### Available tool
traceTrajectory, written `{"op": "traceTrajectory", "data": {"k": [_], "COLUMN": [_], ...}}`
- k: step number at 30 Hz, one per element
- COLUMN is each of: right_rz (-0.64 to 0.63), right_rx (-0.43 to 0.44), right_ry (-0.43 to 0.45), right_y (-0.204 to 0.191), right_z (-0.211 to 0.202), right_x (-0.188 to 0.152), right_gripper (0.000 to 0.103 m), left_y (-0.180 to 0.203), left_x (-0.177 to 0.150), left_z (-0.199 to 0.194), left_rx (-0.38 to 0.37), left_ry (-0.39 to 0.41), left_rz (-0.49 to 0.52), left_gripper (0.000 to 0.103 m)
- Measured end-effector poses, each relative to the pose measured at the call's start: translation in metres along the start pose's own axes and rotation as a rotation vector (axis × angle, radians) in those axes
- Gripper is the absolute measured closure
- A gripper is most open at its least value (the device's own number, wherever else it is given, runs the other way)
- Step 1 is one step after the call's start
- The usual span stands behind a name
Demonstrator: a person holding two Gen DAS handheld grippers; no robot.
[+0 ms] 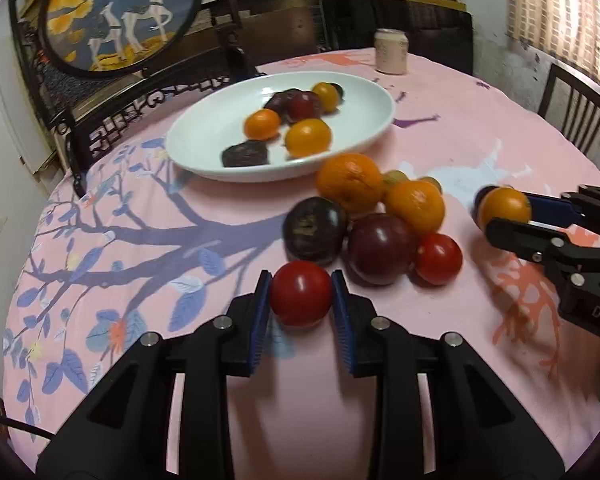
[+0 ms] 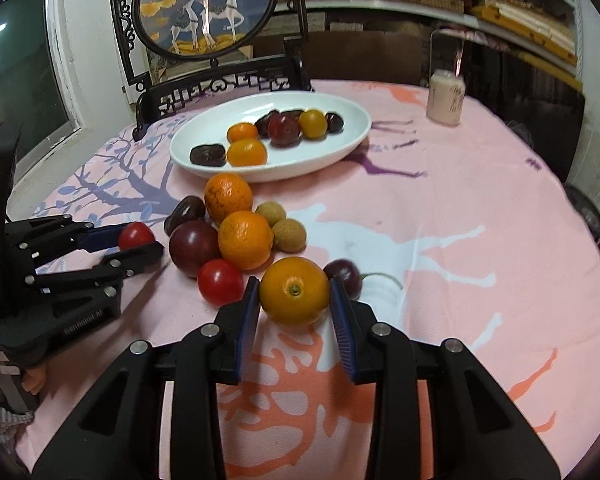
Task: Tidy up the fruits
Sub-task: 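Grasp an orange tangerine with the right tool while the left tool grasps a red tomato, then release the red tomato into the plate with the left tool while the right tool carries the tangerine toward it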
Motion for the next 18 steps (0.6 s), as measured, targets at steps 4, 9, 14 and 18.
{"op": "traceTrajectory", "data": {"k": [4,9,14,18], "right_rz": [-0.041,-0.072,-0.136,-0.150], "right_rx": [-0.049,-0.076,-0.105,-0.116], "right_ry": [0.060,0.113,0.129,0.126], "right_y": [0.001,0.001,-0.003,-0.002], "right_z": [-0.007,-0.011,-0.005,0.022], "right_x": [0.007,0.016,0.037,0.074], "right_gripper": [0.068,0.068,0.068,0.068], "left_y": [-0.008,-0.017,-0.036,-0.053], "left_x": [0.003,0.012,0.049,0.084], "left_z": [-0.002,-0.005,0.002,0.022], "left_rx": [0.035,0.071,0.100,0.136], "left_ry": [0.012,0.041,0.077,0.104], "left_rz": [-0.018,-0.028,-0.050,-0.075], "left_gripper": [0.073,0.073,0.073,0.073]}}
Point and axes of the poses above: each gripper's, at about its wrist camera, not at the fingertips, and z roughly the way its jaws point, y to its right, x to its top, the point moved 5 cm from there along z, roughly the way its jaws point, and after that the axes turned 15 degrees about y, right-handed, at the moved point
